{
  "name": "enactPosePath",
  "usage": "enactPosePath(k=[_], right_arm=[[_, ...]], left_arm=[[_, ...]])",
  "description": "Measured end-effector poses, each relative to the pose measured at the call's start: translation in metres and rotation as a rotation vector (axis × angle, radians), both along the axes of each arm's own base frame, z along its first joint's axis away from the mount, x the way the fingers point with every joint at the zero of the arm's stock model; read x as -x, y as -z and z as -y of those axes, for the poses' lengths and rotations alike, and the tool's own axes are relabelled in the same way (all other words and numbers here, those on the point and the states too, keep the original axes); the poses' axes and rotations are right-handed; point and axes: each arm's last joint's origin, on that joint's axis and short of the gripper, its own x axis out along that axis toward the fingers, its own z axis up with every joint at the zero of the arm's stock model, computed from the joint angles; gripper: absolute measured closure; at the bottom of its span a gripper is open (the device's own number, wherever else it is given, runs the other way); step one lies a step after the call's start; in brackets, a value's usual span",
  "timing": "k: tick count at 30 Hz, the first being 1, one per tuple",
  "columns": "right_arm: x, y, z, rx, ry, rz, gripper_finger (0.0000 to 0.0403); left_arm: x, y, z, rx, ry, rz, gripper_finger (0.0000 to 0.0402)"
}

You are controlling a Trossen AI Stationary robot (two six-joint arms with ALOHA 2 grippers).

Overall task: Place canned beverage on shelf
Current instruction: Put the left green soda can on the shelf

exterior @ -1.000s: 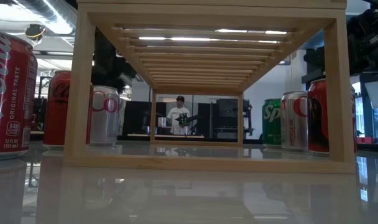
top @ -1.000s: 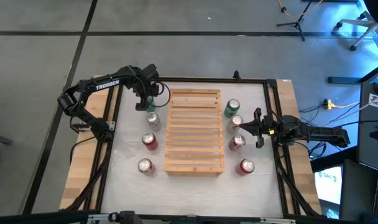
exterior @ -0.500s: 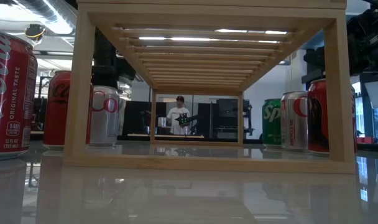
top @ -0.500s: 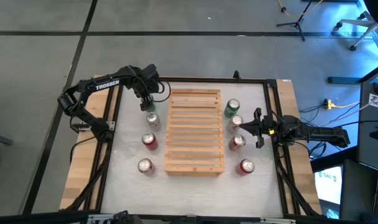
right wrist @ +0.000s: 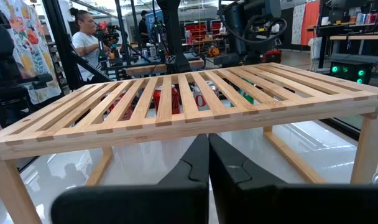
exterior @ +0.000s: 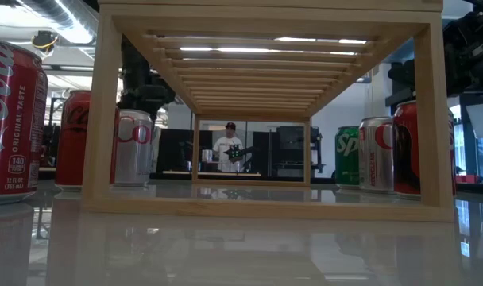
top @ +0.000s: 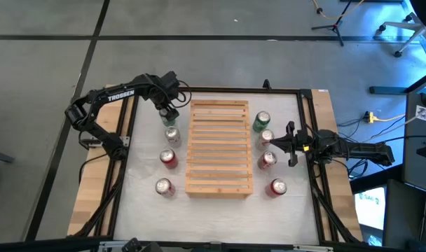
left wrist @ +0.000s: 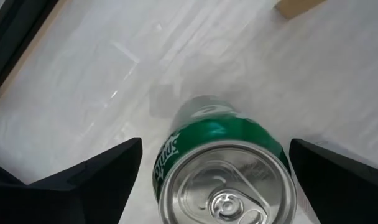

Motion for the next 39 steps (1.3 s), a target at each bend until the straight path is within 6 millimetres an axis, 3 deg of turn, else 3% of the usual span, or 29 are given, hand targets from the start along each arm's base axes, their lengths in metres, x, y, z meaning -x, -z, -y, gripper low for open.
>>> enactPosePath(k=[19,30,39], right_arm=[[0.0,0.0,0.0,0.0,0.0,0.0,0.0403],[0.0,0.0,0.0,0.0,0.0,0.0,0.0403],[0.0,-0.0001,0.0,0.0,0.0,0.0,0.0403]], left_arm=[[0.0003,0.0001,0.0,-0.004,-0.002,-0.007,0.0011],[0.0002,0.0,0.0001,-0.004,0.006,-0.007,0.0063],[-0.0005,-0.0002,0.0007,0.003,0.136,0.001,0.0107]])
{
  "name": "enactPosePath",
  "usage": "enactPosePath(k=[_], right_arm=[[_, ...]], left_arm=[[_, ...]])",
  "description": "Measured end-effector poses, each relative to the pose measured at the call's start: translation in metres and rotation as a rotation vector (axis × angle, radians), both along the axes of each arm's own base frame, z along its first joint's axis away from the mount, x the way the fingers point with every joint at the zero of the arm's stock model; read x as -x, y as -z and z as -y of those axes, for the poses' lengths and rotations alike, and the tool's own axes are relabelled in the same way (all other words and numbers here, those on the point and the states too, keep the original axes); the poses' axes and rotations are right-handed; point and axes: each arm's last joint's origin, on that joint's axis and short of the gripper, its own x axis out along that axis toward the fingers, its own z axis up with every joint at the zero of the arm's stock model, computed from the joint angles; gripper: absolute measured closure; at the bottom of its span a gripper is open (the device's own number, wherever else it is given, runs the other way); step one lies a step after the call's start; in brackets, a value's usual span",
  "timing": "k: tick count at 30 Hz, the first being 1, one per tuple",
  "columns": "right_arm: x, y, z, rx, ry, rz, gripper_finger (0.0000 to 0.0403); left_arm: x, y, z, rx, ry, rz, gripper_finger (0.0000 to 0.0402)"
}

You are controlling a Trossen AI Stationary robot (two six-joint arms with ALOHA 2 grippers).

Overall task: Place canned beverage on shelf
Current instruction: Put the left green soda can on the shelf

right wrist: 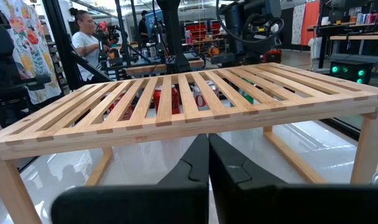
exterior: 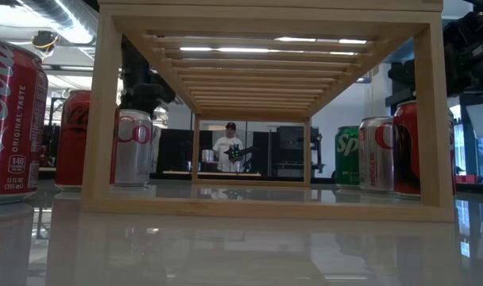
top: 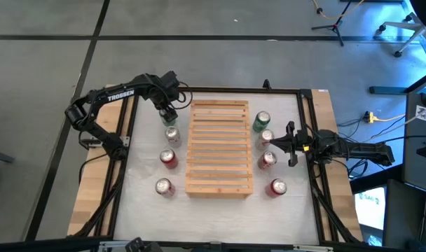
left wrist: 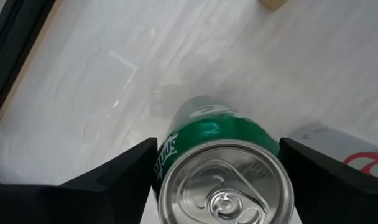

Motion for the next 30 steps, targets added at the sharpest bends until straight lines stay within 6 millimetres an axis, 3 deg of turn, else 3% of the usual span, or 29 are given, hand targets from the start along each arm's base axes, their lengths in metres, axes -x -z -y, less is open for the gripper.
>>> enactPosePath(k=[30], right_arm=[[0.0,0.0,0.0,0.0,0.0,0.0,0.0403]], left_arm=[[-0.0014,-0.0001,0.0018,-0.09,0.795,-0.018,0.0109]])
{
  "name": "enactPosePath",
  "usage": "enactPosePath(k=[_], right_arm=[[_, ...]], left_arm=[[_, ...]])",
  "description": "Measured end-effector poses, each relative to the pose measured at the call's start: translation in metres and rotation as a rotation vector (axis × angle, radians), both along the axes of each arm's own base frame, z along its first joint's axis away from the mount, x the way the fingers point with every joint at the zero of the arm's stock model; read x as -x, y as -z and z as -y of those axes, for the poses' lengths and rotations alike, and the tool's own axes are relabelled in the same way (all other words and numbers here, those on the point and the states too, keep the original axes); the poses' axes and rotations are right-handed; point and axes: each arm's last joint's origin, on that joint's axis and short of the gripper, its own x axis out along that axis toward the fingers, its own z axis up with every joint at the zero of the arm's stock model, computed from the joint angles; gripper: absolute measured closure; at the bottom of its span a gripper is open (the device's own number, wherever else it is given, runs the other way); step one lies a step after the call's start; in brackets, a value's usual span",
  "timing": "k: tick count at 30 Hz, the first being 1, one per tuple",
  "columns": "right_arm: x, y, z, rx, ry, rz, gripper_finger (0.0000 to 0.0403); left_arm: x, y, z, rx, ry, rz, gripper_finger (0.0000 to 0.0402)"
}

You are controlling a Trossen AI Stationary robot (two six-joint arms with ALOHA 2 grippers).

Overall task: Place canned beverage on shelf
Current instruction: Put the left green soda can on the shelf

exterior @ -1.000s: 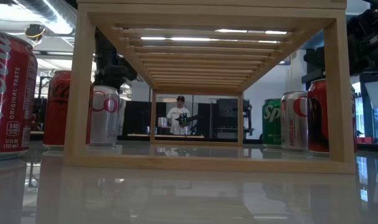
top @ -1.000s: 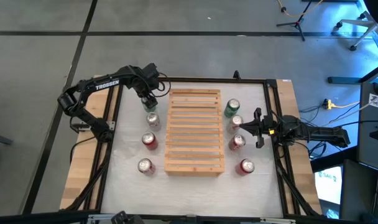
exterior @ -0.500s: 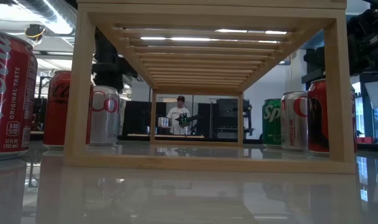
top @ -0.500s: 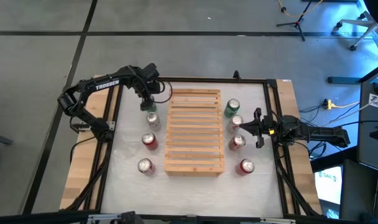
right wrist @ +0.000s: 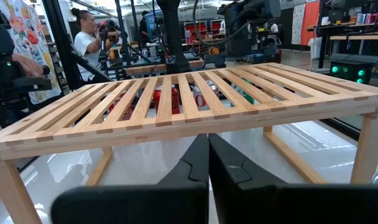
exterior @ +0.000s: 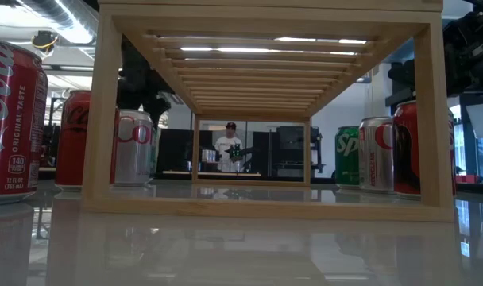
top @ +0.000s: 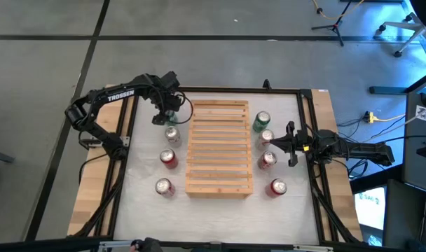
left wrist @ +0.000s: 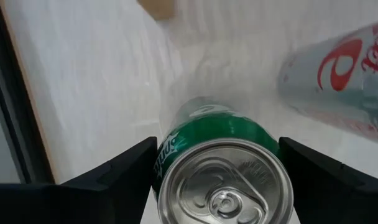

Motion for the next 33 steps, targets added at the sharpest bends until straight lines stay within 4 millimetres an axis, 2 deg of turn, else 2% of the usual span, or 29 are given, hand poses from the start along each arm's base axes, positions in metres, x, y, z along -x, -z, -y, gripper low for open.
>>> enactPosePath(k=[6,15,33], right_arm=[[0.0,-0.0001,0.0,0.0,0.0,0.0,0.0403],[0.0,0.0,0.0,0.0,0.0,0.0,0.0403],[0.0,0.0,0.0,0.0,0.0,0.0,0.0403]], left_arm=[[-0.0003,-0.0001,-0.0002,-0.008,0.021,0.0,0.0108],[-0.0002,-0.0001,-0.0005,-0.012,0.013,-0.003,0.0081],[-0.0001,0.0001,-0.0006,-0.012,-0.006,-0.005,0.0076]])
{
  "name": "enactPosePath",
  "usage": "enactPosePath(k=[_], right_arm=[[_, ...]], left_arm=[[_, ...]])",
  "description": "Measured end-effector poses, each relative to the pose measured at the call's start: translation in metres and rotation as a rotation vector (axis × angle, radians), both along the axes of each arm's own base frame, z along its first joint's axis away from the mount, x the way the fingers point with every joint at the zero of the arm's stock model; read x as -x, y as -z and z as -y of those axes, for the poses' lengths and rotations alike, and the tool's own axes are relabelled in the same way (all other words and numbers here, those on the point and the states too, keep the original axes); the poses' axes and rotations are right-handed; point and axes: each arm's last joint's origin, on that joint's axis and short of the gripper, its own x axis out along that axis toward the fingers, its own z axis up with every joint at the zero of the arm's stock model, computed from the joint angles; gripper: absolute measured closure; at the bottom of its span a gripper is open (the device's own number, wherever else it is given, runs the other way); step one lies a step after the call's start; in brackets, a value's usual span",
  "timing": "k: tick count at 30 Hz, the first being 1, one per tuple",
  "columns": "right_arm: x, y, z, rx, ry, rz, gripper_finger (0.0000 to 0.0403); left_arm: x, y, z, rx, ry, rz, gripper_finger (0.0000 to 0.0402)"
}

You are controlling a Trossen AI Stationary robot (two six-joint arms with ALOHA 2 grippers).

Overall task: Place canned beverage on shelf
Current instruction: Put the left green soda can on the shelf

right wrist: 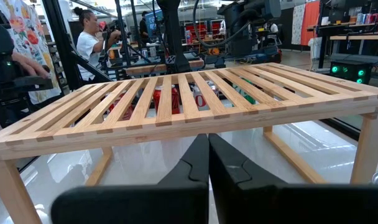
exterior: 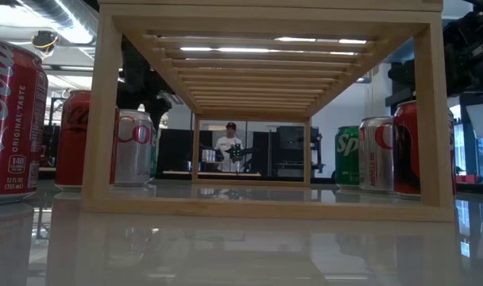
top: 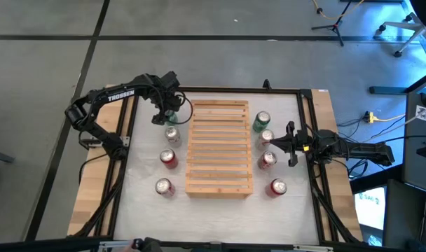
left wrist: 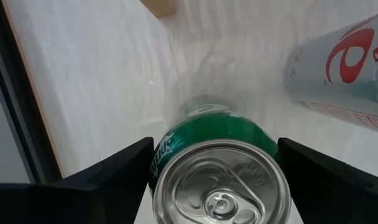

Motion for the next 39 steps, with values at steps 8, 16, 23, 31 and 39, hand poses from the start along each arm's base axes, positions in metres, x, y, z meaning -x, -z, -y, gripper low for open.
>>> enactPosePath(k=[8,16,23,31,39], right_arm=[[0.0,0.0,0.0,0.0,0.0,0.0,0.0403],[0.0,0.0,0.0,0.0,0.0,0.0,0.0403],[0.0,0.0,0.0,0.0,0.0,0.0,0.0403],[0.0,-0.0001,0.0,0.0,0.0,0.0,0.0403],[0.0,0.0,0.0,0.0,0.0,0.0,0.0403]], left_arm=[[0.0,0.0,0.0,0.019,-0.093,0.006,0.0076],[-0.0021,-0.0006,-0.0017,0.005,-0.111,0.03,0.0076],[-0.0031,-0.0009,-0.0028,-0.005,-0.112,0.042,0.0076],[-0.0031,-0.0009,-0.0029,0.01,-0.188,0.048,0.0076],[-0.0027,-0.0009,-0.0034,-0.007,-0.214,0.034,0.0076]])
